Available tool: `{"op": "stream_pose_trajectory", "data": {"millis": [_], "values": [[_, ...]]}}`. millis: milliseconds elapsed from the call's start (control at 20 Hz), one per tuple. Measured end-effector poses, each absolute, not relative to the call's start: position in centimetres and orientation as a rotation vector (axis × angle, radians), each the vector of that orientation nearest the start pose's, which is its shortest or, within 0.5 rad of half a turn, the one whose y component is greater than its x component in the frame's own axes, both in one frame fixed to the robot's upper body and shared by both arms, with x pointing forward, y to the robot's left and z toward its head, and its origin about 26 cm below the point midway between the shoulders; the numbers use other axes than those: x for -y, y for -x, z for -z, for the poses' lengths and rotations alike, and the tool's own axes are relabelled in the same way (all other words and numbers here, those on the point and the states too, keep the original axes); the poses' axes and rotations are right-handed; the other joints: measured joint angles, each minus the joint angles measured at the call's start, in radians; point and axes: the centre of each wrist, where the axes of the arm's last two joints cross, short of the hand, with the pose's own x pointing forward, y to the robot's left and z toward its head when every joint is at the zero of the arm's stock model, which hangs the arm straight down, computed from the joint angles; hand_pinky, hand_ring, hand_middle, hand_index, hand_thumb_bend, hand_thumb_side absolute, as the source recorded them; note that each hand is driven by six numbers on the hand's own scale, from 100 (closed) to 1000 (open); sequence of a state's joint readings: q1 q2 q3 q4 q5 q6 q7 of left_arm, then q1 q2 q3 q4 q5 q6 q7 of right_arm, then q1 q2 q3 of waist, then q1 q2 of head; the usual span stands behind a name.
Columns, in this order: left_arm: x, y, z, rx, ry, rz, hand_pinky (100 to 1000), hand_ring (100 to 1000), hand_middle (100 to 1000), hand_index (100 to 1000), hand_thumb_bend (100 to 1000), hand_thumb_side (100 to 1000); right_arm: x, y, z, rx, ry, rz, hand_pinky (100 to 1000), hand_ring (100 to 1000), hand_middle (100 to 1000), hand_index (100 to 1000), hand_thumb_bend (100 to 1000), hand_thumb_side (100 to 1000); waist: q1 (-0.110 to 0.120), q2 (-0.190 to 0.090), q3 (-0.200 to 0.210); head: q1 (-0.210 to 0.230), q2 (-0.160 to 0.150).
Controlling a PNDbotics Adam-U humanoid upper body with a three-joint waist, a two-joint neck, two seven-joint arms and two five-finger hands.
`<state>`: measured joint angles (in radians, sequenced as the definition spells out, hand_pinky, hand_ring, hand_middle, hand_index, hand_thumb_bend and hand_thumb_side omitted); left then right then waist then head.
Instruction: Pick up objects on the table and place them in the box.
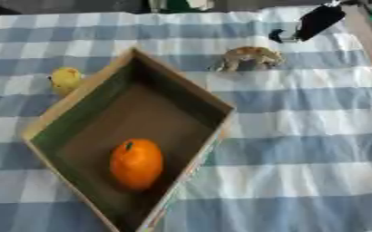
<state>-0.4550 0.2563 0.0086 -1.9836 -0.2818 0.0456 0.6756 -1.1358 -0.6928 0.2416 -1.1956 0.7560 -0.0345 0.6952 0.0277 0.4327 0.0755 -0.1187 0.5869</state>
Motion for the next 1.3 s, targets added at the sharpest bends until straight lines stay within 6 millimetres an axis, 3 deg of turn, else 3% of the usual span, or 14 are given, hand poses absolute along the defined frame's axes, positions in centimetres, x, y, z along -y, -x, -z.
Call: {"op": "stream_pose_trajectory", "data": {"millis": [200,500,1300], "values": [[-23.5,-31.3,-23.8,2.467,-0.721,-0.371,483,802,747,775,100,786,27.8,-44.6,-35.5,1.282,1.025,-1.649,906,990,882,936,389,377,-0.005,0.006,0.002,-0.005,0.000],[-23.4,-31.3,-23.8,2.469,-0.714,-0.358,483,802,748,776,100,785,27.5,-45.5,-35.5,1.189,0.983,-1.766,899,984,860,916,376,374,-0.011,0.013,0.002,-0.008,-0.004],[-23.3,-31.4,-24.1,2.479,-0.707,-0.353,483,804,749,776,100,785,26.3,-46.7,-34.7,1.189,0.966,-1.757,886,973,834,902,286,382,-0.016,0.031,0.016,-0.017,-0.017]]}}
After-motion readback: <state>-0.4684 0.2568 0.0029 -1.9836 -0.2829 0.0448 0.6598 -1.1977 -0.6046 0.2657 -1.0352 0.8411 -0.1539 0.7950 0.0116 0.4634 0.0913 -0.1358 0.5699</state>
